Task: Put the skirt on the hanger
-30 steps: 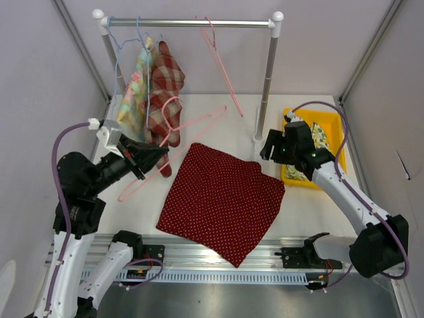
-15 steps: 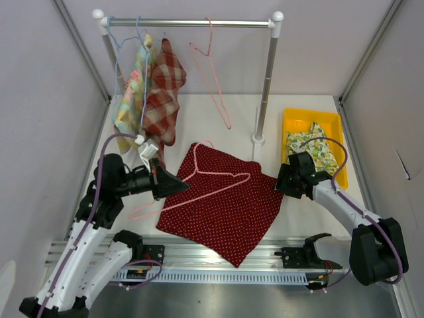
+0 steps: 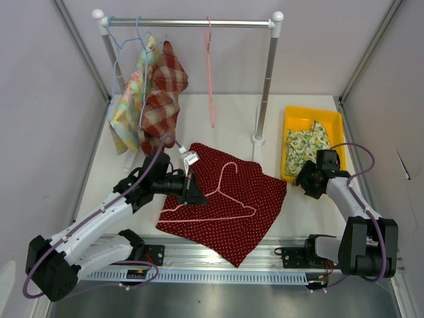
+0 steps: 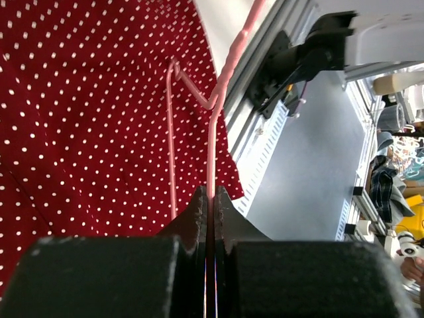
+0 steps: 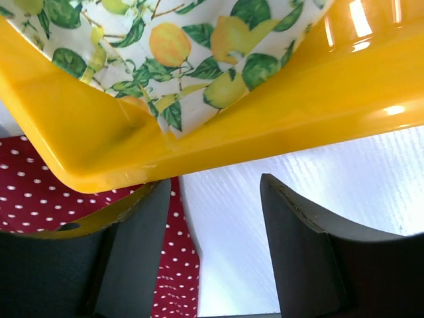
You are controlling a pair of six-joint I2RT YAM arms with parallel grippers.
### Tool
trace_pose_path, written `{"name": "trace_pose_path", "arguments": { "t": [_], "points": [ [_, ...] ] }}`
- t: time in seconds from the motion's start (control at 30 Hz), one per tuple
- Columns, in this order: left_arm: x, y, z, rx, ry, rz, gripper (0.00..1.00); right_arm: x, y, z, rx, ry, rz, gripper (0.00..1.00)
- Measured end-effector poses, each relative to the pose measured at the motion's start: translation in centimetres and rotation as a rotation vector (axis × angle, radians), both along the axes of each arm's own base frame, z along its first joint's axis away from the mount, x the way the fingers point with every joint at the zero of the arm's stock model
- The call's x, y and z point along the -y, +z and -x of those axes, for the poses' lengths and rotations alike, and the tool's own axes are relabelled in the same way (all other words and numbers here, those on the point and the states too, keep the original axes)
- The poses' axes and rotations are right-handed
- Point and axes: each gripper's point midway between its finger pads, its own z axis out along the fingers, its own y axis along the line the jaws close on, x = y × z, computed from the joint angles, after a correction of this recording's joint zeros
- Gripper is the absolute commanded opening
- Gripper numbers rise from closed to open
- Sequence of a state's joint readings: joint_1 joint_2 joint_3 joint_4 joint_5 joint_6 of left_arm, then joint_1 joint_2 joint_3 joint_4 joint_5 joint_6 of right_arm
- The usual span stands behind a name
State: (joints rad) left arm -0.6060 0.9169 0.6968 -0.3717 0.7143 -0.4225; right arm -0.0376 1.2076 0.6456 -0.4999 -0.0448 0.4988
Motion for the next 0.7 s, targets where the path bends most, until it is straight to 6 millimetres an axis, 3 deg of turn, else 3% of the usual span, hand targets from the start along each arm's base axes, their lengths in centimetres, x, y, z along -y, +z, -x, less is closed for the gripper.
{"name": "trace_pose_path", "arguments": {
  "t": [0.23,0.5,0.7],
  "points": [
    [1.3,-3.1,-1.6,-0.055,0.023,-0.055,0.0,1.3,0.7,-1.4,0.018,-0.045,-0.021,0.68],
    [2.2,-6.7,-4.2,-0.106,0.093,-0.13,0.0,4.4,-0.7,-2.5,-0.031,-0.149,-0.065,0.69],
    [3.3,-8.2,-7.2,-0.107,0.154,-0.169,0.0,5.0,1.0,-4.3,0.026,-0.151,-0.07,0.69]
  ]
}}
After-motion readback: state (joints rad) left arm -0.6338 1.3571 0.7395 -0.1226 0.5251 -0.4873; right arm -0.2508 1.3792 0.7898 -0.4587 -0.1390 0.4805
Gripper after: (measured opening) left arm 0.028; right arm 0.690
